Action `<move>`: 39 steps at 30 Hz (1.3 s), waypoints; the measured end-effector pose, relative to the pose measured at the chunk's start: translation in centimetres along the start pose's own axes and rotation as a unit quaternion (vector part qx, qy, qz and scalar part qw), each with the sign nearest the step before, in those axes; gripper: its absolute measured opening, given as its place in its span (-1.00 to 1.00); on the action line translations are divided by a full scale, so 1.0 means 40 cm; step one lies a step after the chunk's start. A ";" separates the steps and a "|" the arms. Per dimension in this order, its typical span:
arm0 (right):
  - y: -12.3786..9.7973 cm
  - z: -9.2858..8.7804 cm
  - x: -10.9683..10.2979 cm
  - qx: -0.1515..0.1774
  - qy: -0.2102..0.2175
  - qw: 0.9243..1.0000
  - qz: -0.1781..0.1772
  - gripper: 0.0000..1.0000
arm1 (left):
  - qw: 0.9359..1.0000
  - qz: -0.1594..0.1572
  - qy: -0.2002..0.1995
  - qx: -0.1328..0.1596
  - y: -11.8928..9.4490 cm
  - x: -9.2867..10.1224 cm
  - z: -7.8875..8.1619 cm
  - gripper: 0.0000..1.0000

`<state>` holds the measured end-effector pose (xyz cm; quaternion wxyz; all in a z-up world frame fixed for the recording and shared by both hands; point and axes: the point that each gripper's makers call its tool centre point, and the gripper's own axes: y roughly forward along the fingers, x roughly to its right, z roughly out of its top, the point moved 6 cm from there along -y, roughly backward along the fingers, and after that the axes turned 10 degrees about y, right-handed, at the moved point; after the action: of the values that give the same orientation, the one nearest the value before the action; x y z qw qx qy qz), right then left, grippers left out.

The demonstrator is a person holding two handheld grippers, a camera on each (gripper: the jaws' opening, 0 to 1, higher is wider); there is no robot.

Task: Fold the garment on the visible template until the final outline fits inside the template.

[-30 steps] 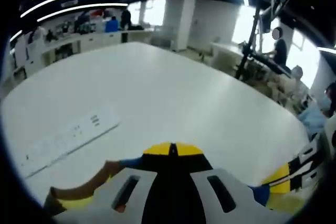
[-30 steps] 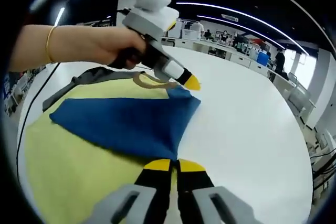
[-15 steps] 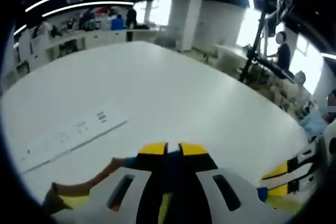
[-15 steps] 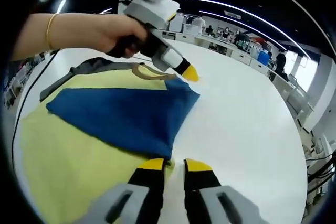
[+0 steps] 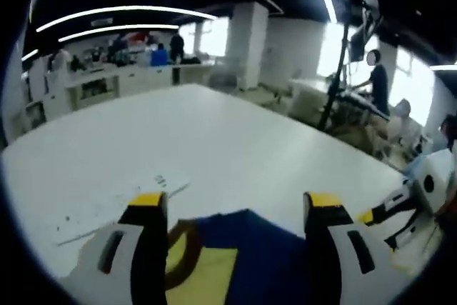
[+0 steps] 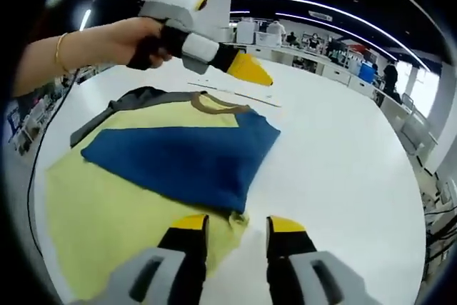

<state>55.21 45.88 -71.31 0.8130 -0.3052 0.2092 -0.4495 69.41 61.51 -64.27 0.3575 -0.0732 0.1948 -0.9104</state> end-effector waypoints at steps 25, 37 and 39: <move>0.017 -0.024 0.014 -0.013 0.070 0.997 0.002 -0.64 | 0.995 0.082 0.039 -0.042 -0.390 -0.023 -0.071 0.98; 0.037 -0.038 0.018 -0.003 0.066 0.998 -0.021 -0.82 | 0.992 0.116 0.029 -0.040 -0.549 0.047 -0.124 0.98; 0.037 -0.035 0.016 0.000 0.069 0.997 -0.022 -0.89 | 0.990 0.131 0.026 -0.036 -0.578 0.058 -0.136 0.98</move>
<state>55.57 45.52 -73.40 0.7866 -0.2778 0.2581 -0.4873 51.81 77.03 -59.83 0.4657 -0.0365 0.2449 -0.8496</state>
